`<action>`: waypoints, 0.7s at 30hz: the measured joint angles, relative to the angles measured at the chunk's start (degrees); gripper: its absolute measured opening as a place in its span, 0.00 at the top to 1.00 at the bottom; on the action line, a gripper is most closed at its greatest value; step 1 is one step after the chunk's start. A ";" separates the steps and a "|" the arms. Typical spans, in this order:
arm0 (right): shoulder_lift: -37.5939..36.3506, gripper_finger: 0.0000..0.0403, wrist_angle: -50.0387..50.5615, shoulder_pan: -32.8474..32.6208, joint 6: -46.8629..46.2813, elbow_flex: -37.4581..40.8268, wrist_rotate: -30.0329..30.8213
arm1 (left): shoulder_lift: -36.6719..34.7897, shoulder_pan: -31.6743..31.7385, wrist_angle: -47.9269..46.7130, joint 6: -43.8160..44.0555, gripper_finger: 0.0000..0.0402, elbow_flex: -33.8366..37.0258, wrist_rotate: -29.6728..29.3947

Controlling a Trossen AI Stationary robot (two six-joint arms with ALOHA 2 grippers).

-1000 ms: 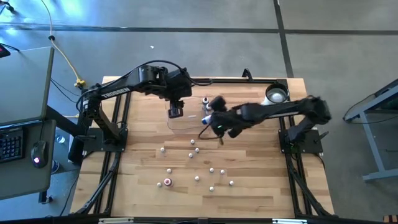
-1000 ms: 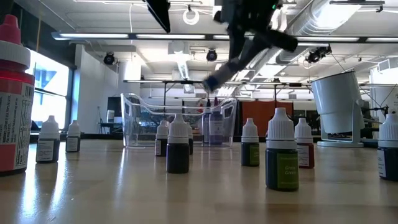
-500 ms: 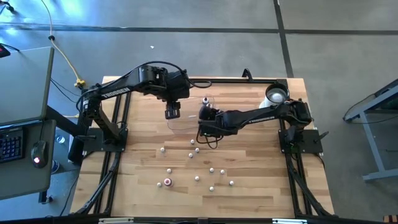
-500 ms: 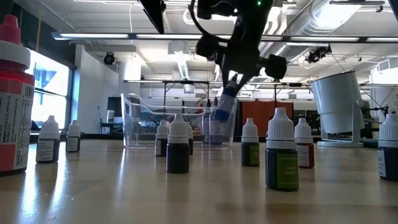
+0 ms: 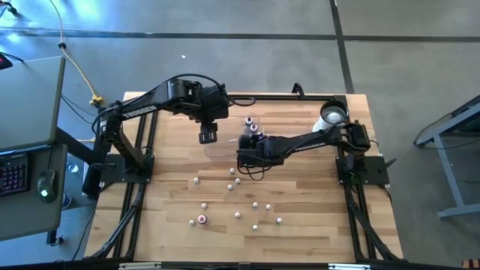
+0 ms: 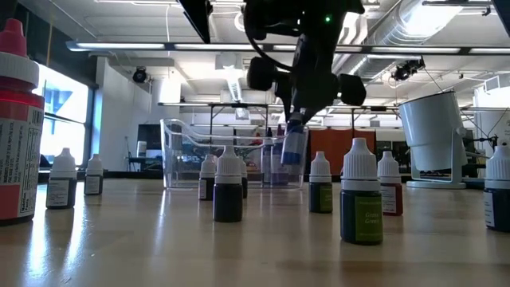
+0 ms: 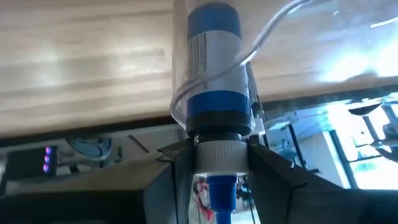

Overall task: Pick & Place food coloring
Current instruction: Put the large blue food coloring bottle into the transparent bin

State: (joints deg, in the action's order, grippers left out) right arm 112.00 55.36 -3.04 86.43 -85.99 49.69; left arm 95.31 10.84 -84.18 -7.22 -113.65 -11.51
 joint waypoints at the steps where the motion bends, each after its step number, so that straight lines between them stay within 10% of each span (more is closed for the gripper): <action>1: 0.15 0.70 -0.03 -0.01 0.13 -0.01 0.30 | 0.00 0.01 0.00 0.00 0.52 0.00 0.00; 21: 3.51 0.70 -0.53 0.50 3.63 -0.20 -3.28 | 0.02 0.01 -0.35 -1.43 0.52 0.02 -0.04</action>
State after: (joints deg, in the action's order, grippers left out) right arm 115.51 54.83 -2.54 90.06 -86.19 46.41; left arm 95.33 10.85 -84.53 -8.65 -113.62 -11.55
